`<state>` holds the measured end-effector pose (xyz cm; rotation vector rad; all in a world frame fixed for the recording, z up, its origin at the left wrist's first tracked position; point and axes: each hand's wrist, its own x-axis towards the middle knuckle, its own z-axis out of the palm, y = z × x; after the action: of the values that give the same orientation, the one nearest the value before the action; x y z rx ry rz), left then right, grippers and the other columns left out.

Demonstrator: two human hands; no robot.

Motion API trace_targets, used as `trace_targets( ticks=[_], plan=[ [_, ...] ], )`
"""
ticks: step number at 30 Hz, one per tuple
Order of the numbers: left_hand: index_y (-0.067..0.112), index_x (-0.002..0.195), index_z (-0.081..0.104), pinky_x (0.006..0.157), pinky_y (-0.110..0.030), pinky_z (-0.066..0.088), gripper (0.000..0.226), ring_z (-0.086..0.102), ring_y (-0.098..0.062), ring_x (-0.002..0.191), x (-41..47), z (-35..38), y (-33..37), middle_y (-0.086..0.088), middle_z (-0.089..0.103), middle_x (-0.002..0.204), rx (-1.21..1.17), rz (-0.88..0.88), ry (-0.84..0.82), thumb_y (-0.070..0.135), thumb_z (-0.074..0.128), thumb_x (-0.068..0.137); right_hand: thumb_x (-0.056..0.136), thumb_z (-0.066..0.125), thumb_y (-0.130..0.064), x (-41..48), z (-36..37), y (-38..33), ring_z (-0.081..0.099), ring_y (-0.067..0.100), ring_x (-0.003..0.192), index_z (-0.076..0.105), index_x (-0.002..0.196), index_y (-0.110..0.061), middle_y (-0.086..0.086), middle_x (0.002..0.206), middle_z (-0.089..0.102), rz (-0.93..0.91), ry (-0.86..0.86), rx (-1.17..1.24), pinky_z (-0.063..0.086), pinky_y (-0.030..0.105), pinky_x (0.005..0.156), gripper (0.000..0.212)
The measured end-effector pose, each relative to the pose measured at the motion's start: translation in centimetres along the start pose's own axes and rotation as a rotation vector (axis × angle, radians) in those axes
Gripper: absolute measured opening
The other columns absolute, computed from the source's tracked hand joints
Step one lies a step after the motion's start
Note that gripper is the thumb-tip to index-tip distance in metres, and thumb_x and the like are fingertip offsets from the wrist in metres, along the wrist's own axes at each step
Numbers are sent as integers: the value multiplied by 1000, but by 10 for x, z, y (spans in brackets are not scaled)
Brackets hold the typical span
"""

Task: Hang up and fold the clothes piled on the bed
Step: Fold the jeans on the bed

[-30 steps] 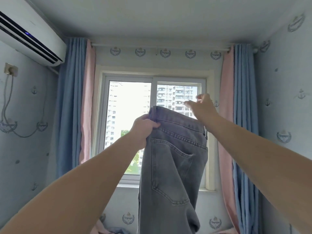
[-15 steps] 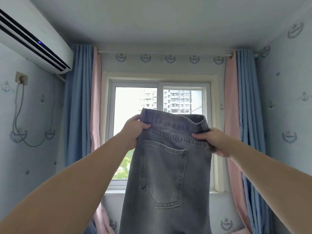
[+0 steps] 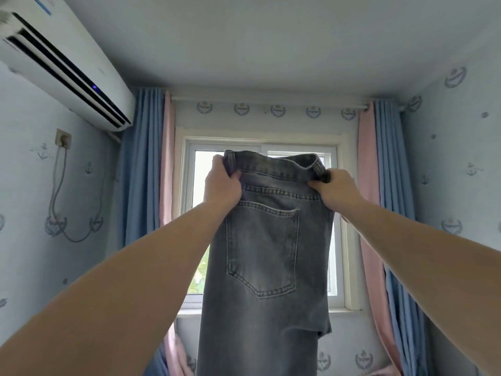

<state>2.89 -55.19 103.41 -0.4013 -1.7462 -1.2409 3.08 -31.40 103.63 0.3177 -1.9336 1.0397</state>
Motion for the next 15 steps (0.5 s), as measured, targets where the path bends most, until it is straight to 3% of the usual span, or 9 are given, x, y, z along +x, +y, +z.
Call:
trace_targets(
  ticks=[4,7,10,15],
  plan=[
    [16,124,46,79,-30,38,23,53,-15,91,-24,-41,34,4,56,105,-27,52,9,19,54,102,96,63,-21,-34,-31,-46,55,28,81,62,78,-8,10,81,60,-28,49,-58,35,33,67,22],
    [20,117,47,68,-21,37,18,52,-2,82,-53,-70,59,12,55,96,-54,85,10,20,56,101,97,60,-20,-64,-57,-73,47,22,67,50,62,-16,2,66,50,-57,78,-95,29,34,56,37],
    [24,109,48,63,-15,34,14,52,4,82,-80,-99,81,17,56,93,-76,97,12,23,58,100,97,60,-22,-94,-79,-97,43,17,63,50,63,-14,2,66,48,-61,96,-105,28,32,54,36],
    [22,109,53,71,-23,43,15,57,-5,88,-126,-142,108,11,59,96,-80,42,-41,26,62,97,97,60,-24,-148,-104,-128,45,19,63,54,68,-9,4,67,50,-35,87,-84,30,32,55,33]
  ],
)
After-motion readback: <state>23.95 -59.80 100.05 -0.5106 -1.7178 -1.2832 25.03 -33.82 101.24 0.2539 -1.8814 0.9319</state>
